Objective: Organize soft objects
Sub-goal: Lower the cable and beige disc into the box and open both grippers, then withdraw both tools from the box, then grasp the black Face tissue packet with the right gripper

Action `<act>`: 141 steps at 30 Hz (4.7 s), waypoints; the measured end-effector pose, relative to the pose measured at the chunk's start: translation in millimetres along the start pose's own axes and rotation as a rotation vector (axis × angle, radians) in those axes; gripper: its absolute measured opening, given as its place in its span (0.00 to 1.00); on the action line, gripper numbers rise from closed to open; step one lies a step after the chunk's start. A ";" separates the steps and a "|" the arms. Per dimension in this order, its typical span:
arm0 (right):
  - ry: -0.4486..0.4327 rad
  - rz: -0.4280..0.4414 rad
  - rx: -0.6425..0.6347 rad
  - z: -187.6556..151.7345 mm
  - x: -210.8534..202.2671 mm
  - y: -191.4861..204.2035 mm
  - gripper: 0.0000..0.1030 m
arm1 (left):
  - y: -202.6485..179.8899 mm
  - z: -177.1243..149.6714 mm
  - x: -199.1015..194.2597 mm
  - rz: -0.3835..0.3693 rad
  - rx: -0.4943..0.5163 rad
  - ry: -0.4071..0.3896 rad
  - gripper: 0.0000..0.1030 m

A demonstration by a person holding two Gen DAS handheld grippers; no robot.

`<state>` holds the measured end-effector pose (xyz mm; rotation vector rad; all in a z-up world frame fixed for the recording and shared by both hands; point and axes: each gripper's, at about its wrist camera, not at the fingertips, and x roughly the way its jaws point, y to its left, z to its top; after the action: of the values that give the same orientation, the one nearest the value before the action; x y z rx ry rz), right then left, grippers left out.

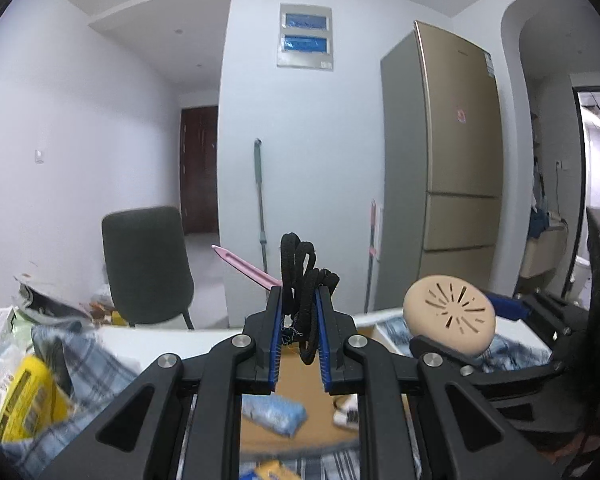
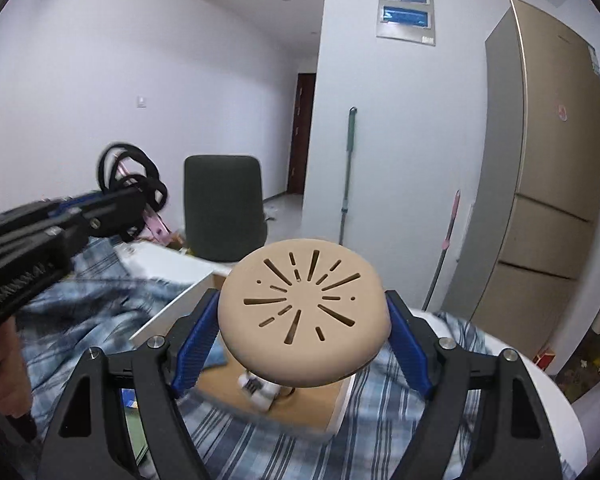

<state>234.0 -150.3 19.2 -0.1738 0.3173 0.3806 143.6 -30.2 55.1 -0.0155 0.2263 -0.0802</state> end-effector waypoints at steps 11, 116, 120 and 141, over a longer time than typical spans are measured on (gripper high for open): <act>0.072 -0.006 0.015 3.1 77.6 -4.4 0.76 | 18.9 19.9 71.5 -0.003 -0.061 0.028 0.15; 0.145 0.062 0.074 -82.1 -66.6 -5.1 0.95 | 14.2 -98.6 -66.0 0.079 -0.102 0.331 1.00; 0.183 0.036 0.077 -82.1 -63.0 -5.9 0.95 | 14.8 -98.9 -66.3 0.083 -0.098 0.331 1.00; 0.659 0.277 -0.263 -96.4 5.3 10.8 0.70 | 11.1 -109.0 -55.0 0.024 -0.102 0.464 1.00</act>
<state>208.3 -160.3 -74.0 -0.5197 0.9484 0.6368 66.6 -15.4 -39.1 -0.0958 0.6941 -0.0477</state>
